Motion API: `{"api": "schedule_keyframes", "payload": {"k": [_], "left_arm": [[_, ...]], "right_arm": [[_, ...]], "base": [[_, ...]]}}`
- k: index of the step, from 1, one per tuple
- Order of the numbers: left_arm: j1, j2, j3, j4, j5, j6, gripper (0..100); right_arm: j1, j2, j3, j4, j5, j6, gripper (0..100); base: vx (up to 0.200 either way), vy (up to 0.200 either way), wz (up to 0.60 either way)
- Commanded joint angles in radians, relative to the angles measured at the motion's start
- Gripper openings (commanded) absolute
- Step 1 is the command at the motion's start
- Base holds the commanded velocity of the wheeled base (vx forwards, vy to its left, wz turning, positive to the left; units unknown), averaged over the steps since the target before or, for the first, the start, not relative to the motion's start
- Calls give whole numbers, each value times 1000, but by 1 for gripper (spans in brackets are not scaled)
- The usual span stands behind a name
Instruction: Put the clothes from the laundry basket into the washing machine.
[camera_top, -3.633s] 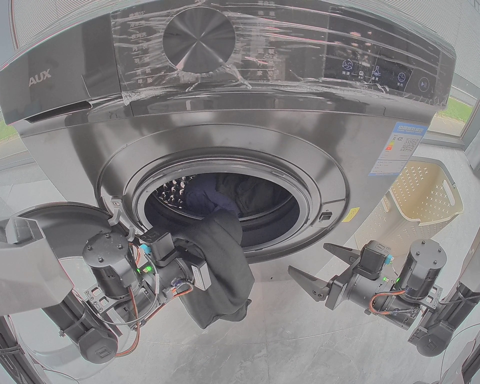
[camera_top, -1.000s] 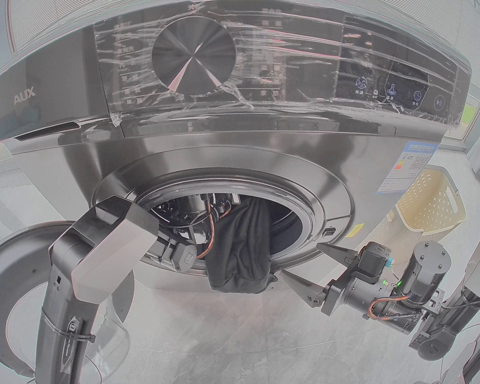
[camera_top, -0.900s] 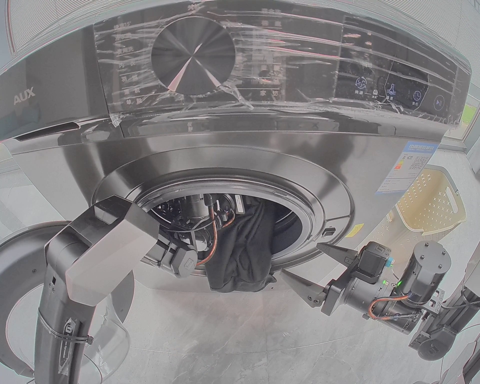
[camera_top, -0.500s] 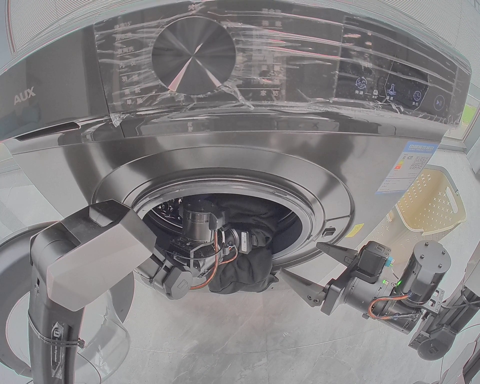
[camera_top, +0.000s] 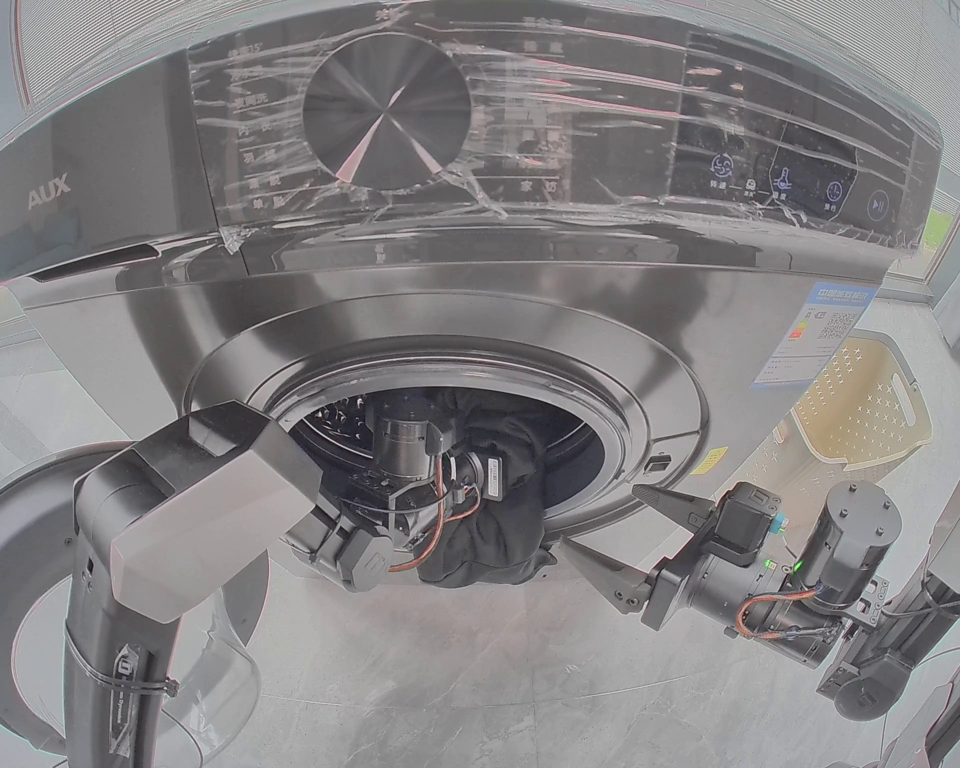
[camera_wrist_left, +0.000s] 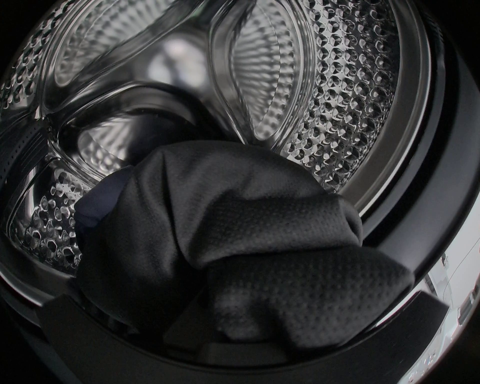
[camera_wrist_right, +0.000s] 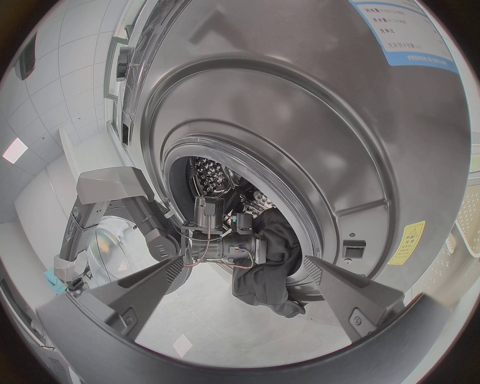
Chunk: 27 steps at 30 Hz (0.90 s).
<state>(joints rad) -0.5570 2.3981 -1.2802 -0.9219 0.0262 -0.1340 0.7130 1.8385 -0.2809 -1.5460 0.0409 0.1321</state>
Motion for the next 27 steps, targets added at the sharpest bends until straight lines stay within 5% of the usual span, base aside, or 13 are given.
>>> {"api": "schedule_keyframes", "payload": {"k": [1, 3, 7, 16, 17, 22, 27], "left_arm": [[20, 19, -77, -15, 29, -18, 0], [34, 46, -165, -38, 93, -45, 0], [58, 98, -295, -75, 166, -49, 0], [75, 107, -347, -94, 178, -50, 0], [77, 105, -344, -94, 178, -50, 100], [65, 59, -266, -77, 176, -79, 100], [31, -50, -83, 17, 129, -79, 100]], "right_arm": [[2, 1, 0, 0, 1, 0, 100], [0, 1, 0, 0, 1, 0, 100], [2, 2, 0, 0, 1, 1, 100], [0, 4, -1, 0, 1, 1, 100], [0, 4, -1, 0, 1, 1, 100], [0, 5, 0, 0, 1, 1, 100], [2, 4, -1, 0, 1, 1, 100]], "base": [[0, 0, 0], [0, 0, 0], [0, 0, 0], [0, 0, 0], [0, 0, 0], [0, 0, 0], [0, 0, 0]]}}
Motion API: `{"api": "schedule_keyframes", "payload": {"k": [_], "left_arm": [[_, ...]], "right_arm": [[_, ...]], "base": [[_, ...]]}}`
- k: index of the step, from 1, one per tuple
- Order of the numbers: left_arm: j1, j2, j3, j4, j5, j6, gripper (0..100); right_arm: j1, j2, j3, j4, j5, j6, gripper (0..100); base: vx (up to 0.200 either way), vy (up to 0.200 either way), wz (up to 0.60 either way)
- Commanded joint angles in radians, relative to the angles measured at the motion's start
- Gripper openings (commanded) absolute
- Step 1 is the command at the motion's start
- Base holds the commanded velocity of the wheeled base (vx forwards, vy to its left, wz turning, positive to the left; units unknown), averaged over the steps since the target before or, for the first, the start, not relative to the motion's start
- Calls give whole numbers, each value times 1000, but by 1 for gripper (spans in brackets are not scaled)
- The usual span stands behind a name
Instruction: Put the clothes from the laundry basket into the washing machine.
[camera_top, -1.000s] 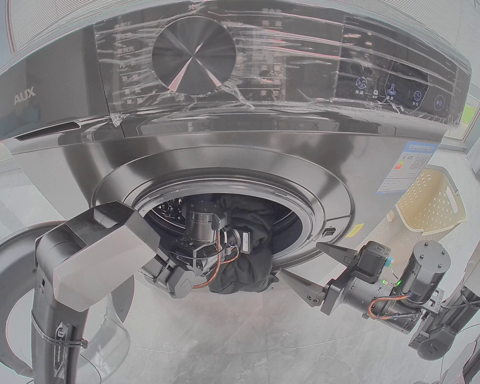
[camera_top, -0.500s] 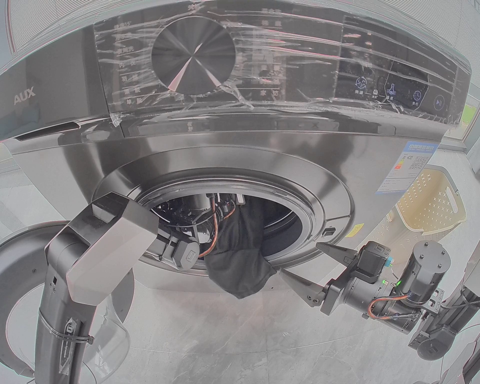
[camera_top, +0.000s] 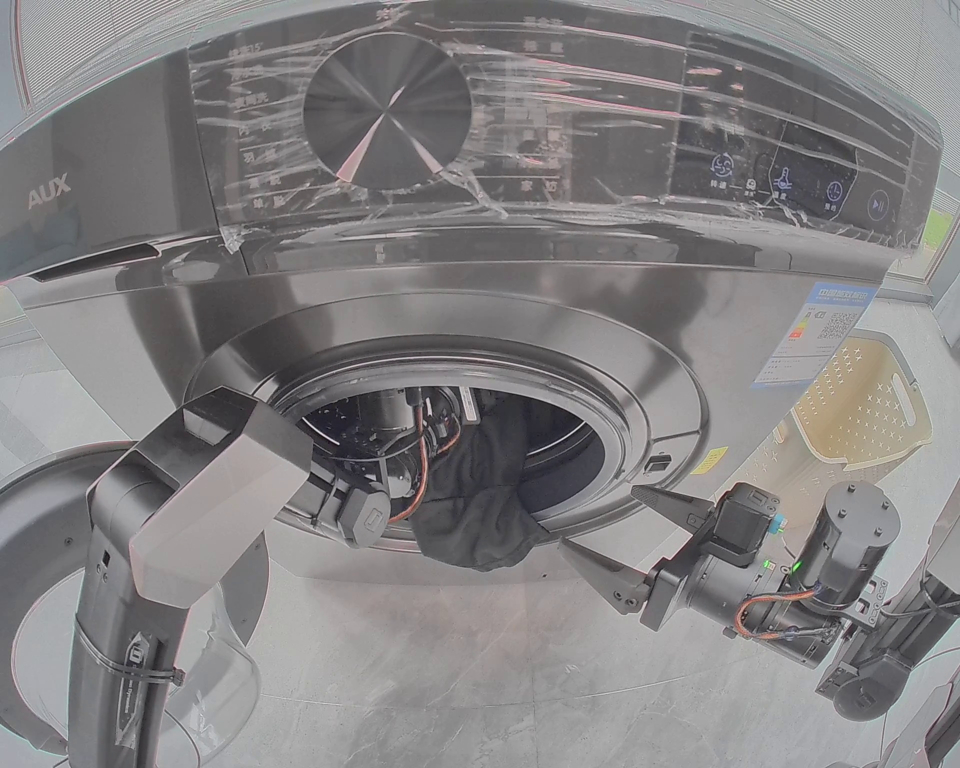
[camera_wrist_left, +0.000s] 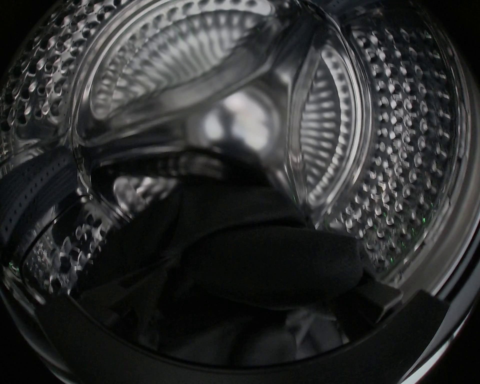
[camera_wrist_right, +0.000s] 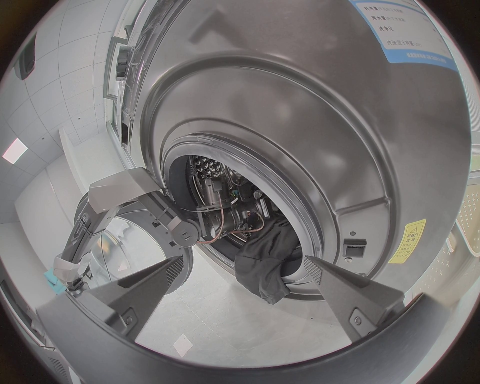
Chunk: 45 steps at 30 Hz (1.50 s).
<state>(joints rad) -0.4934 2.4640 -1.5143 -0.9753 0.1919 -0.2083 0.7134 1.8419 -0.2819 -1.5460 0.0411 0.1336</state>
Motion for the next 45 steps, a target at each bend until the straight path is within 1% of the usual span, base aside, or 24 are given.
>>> {"api": "schedule_keyframes", "payload": {"k": [1, 5, 6, 7, 9, 14, 16, 17, 21, 24, 26, 27, 28, 29, 30, 31, 32, 34, 35, 36, 37, 38, 40, 45], "left_arm": [[-37, -131, 170, 81, -48, -5, 100], [-53, -155, 240, 115, -94, 4, 100], [-53, -154, 247, 118, -98, 6, 100], [-54, -149, 250, 116, -100, 9, 100], [-53, -135, 253, 112, -101, 26, 100], [-43, -100, 244, 109, -103, 41, 100], [-37, -73, 247, 104, -103, 69, 100], [-36, -68, 246, 102, -103, 70, 0], [-33, -60, 223, 81, -115, 63, 0], [-33, -56, 189, 60, -115, 58, 0], [-27, -56, 143, 40, -103, 43, 0], [-27, -56, 143, 40, -103, 43, 0], [-20, -57, 103, 37, -97, 18, 0], [-20, -57, 94, 35, -94, 12, 0], [-16, -56, 65, 35, -81, -5, 0], [-14, -56, 57, 35, -78, -8, 0], [-4, -46, 9, 29, -55, -19, 0], [6, -16, -55, 10, -26, -20, 0], [9, -11, -64, 6, -22, -20, 0], [15, 15, -109, -11, 4, -19, 0], [15, 16, -112, -13, 8, -19, 0], [18, 36, -147, -25, 23, -19, 0], [18, 49, -176, -33, 24, -20, 0], [13, 47, -176, -33, 24, -19, 0]], "right_arm": [[1, 0, 0, 0, 0, 0, 100], [1, 0, 0, 0, -1, 0, 100], [1, 0, 0, 0, -1, -2, 100], [1, -1, 0, 0, -1, 0, 100], [1, -1, 0, 0, -1, -2, 100], [1, 0, 0, 0, -1, 0, 100], [1, 0, 0, 0, -1, -2, 100], [1, 0, 0, 0, -1, 0, 100], [1, 0, 0, 0, -1, 0, 100], [1, 0, 0, 0, -1, 0, 100], [1, 2, -2, 0, 0, 0, 100], [1, 2, -2, 0, 0, 0, 100], [1, 2, -2, 0, 0, 0, 100], [1, 3, -2, 0, 0, 0, 100], [1, 5, -2, 0, 0, 0, 100], [1, 7, -2, 0, 0, 0, 100], [1, 13, -3, 0, 0, 0, 100], [1, 16, -5, 0, 0, 1, 100], [1, 17, -5, 0, 0, 1, 100], [1, 20, -5, 0, 0, 1, 100], [3, 20, -6, 0, 0, 1, 100], [3, 22, -6, 0, 0, 1, 100], [3, 22, -6, 0, 0, 1, 100], [1, 22, -5, 0, 2, 1, 100]], "base": [[0, 0, 0], [0, 0, 0], [0, 0, 0], [0, 0, 0], [0, 0, 0], [0, 0, 0], [0, 0, 0], [0, 0, 0], [0, 0, 0], [0, 0, 0], [0, 0, 0], [0, 0, 0], [0, 0, 0], [0, 0, 0], [0, 0, 0], [0, 0, 0], [0, 0, 0], [0, 0, 0], [0, 0, 0], [0, 0, 0], [0, 0, 0], [0, 0, 0], [0, 0, 0], [0, 0, 0]]}}
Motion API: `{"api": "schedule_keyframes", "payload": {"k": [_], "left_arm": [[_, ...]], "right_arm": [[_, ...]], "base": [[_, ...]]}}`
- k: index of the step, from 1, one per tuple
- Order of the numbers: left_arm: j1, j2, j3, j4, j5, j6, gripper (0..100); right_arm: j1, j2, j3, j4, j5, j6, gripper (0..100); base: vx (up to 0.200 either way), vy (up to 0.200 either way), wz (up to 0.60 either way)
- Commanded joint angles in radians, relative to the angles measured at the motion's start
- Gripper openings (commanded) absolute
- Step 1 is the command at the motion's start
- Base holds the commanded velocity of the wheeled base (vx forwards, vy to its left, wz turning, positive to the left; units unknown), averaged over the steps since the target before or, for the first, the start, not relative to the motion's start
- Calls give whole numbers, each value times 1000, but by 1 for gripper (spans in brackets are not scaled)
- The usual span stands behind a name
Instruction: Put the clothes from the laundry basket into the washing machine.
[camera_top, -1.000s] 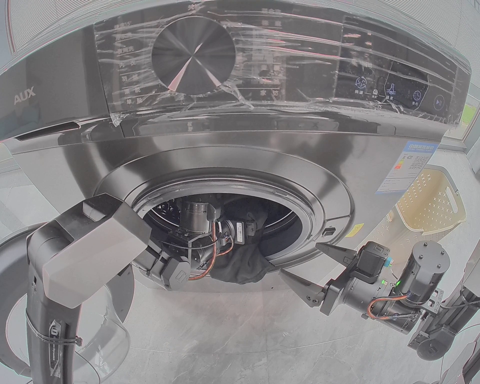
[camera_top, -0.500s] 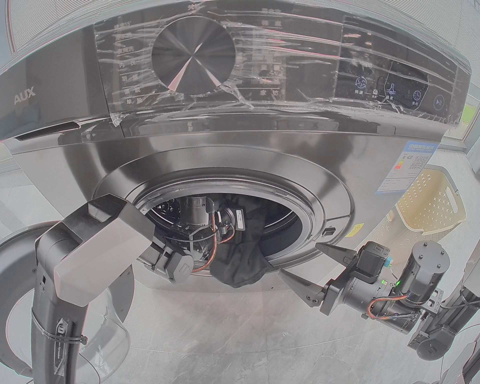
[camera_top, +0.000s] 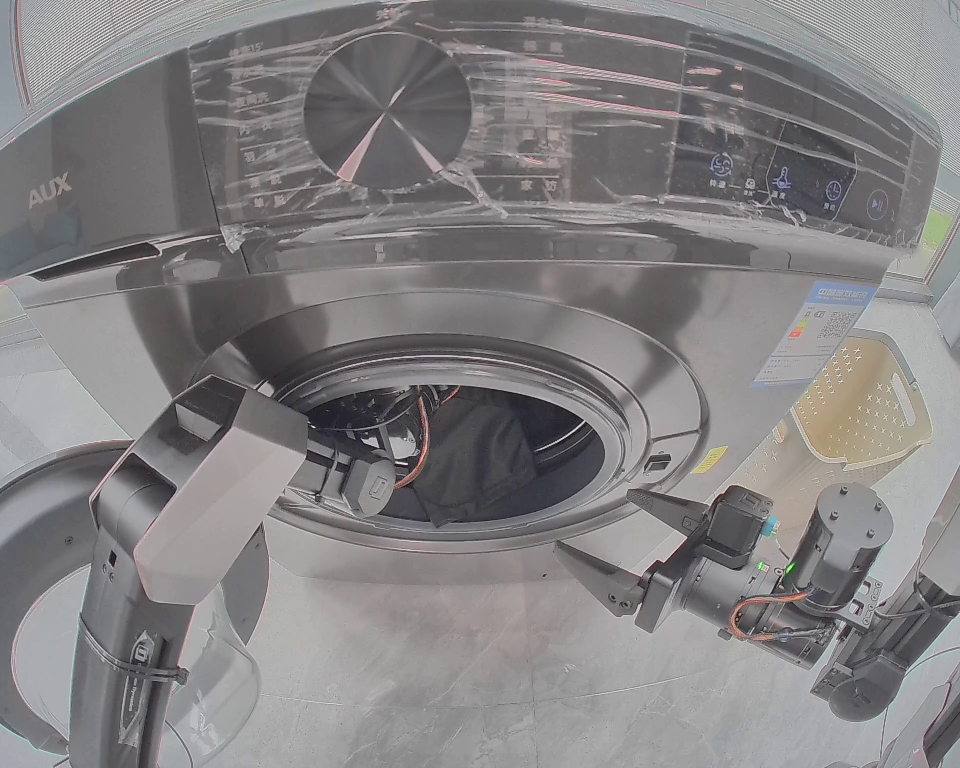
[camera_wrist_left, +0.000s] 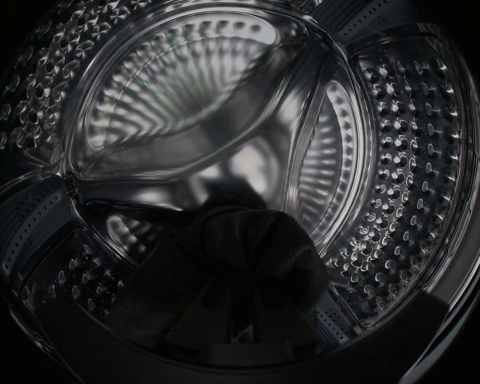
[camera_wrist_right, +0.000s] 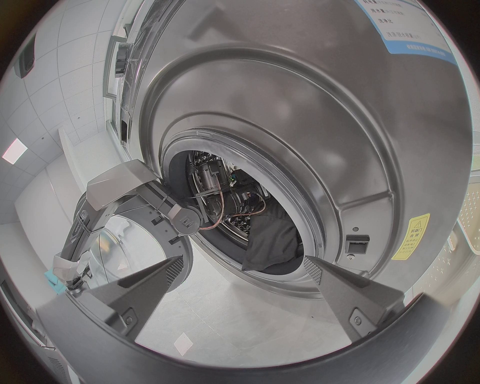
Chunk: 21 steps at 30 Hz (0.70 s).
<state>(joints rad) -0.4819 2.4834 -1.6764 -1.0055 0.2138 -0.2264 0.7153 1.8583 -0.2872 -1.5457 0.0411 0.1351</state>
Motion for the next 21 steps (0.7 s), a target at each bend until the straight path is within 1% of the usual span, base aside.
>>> {"api": "schedule_keyframes", "payload": {"k": [1, 2, 5, 7, 8, 9, 12, 18, 21], "left_arm": [[2, 28, -14, -2, 2, -1, 0], [-1, 23, -2, -1, 2, -1, 100], [-7, -4, 52, 12, 2, -5, 100], [-17, -55, 132, 42, -14, -7, 100], [-20, -66, 150, 51, -16, -5, 100], [-29, -97, 211, 85, -36, -5, 100], [-40, -132, 288, 113, -88, -8, 100], [-44, -126, 348, 125, -122, 4, 100], [-43, -92, 345, 117, -126, 21, 100]], "right_arm": [[0, 5, 0, -1, 2, 0, 100], [0, 5, 0, -1, 2, 0, 100], [0, 5, -1, -1, 0, 0, 100], [0, 5, -1, -1, 0, 0, 100], [0, 5, 0, -1, 0, 0, 100], [0, 4, -1, -1, 0, 0, 100], [1, 5, -1, -1, 0, 0, 100], [1, 4, 0, -1, 0, 0, 100], [1, 4, -1, -1, 0, 0, 100]], "base": [[0, 0, 0], [0, 0, 0], [0, 0, 0], [0, 0, 0], [0, 0, 0], [0, 0, 0], [0, 0, 0], [0, 0, 0], [0, 0, 0]]}}
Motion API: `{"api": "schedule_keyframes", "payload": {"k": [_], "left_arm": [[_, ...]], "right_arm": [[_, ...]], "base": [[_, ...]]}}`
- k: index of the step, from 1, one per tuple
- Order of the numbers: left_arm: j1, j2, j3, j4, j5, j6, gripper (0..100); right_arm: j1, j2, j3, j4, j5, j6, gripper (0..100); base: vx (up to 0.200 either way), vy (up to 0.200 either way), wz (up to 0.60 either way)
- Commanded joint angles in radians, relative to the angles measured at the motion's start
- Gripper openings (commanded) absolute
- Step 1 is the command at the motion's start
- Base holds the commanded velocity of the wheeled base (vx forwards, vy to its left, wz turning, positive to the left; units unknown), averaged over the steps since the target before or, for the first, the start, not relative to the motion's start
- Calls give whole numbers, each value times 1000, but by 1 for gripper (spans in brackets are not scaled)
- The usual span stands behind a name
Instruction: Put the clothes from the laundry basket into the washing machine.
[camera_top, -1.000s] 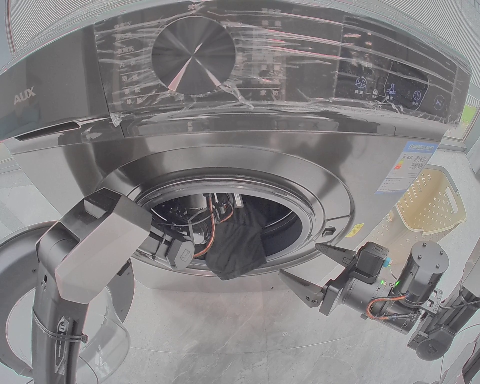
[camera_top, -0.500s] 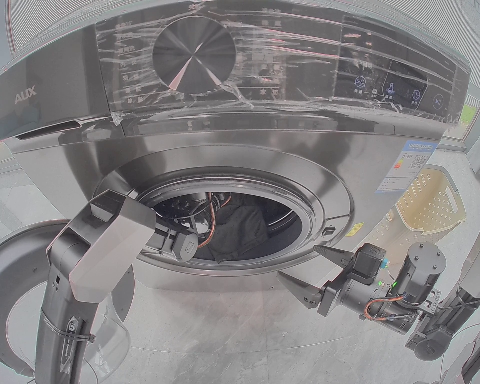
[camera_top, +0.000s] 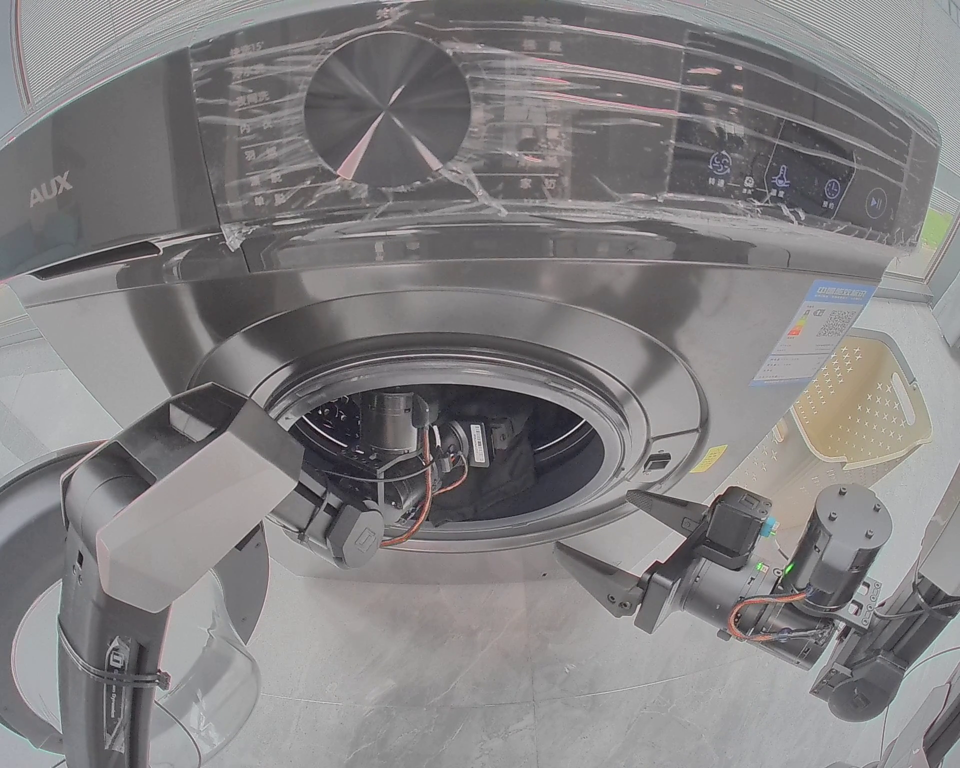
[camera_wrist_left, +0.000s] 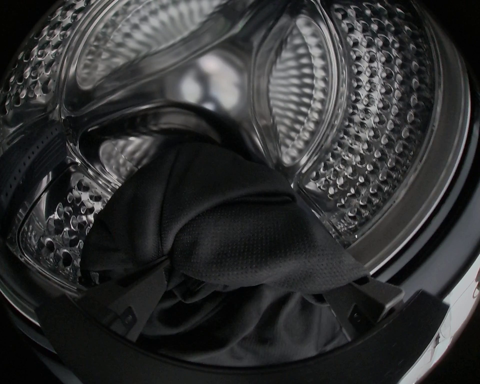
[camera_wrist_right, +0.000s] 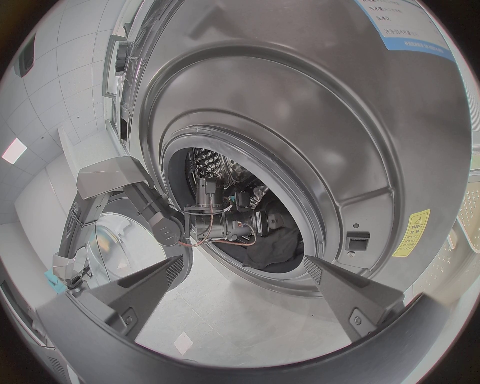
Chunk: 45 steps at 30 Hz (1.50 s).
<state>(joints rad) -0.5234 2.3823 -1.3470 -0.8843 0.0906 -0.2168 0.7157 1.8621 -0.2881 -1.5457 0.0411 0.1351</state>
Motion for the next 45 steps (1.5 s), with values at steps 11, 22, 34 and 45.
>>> {"api": "schedule_keyframes", "payload": {"k": [11, 22, 34, 45], "left_arm": [[8, 70, -40, -15, -3, 16, 0], [33, 152, -391, -13, 118, -39, 0], [46, 201, -544, -76, 143, -39, 0], [17, 87, -250, -18, 124, -33, 100]], "right_arm": [[1, 0, 0, -1, 0, 0, 100], [1, 2, 0, -1, 0, 0, 100], [1, 3, -3, -1, 0, 0, 100], [1, 3, -3, -1, 2, 0, 100]], "base": [[0, 0, 0], [0, 0, 0], [0, 0, 0], [0, 0, 0]]}}
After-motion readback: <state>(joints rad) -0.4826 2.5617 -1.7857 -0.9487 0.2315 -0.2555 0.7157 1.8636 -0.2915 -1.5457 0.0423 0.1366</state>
